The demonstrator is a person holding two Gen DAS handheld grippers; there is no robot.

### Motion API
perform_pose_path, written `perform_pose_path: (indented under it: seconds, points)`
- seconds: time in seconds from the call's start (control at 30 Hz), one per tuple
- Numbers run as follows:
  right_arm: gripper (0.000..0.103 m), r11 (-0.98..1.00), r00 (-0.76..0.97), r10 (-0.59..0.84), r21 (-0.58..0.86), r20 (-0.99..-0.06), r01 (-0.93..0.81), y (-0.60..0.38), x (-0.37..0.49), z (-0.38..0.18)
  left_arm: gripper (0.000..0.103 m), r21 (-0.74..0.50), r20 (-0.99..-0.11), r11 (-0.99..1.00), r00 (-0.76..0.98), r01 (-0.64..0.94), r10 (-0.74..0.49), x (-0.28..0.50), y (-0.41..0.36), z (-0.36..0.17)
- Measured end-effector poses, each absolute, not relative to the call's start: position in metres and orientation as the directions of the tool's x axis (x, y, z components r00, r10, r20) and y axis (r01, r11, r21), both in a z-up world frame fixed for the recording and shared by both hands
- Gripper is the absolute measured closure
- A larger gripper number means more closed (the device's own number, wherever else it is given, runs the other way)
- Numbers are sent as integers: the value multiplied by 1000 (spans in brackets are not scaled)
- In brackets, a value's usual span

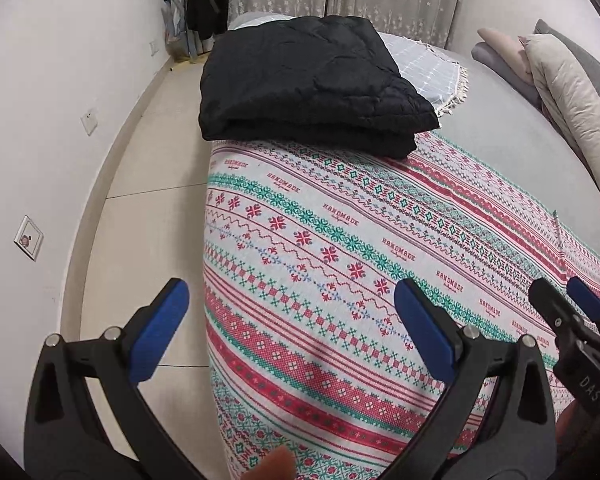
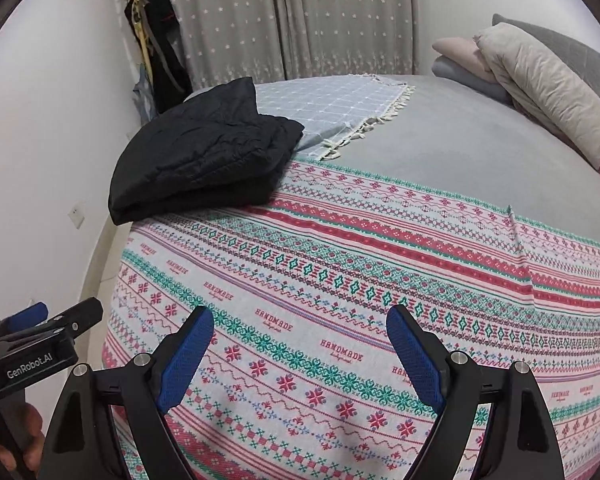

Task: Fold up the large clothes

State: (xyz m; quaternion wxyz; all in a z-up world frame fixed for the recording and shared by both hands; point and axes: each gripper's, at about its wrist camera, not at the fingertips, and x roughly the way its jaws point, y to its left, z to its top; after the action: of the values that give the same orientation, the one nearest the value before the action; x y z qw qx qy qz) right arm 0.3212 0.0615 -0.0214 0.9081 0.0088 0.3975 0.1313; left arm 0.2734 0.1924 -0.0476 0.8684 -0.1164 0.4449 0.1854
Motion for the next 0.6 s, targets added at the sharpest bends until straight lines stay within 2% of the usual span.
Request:
perform_pose_path:
  seconds: [0.6]
  points:
    - [14, 963, 639, 249, 118, -728, -240, 69, 319, -26, 1, -41, -823, 904, 527, -426, 211, 273, 192, -48]
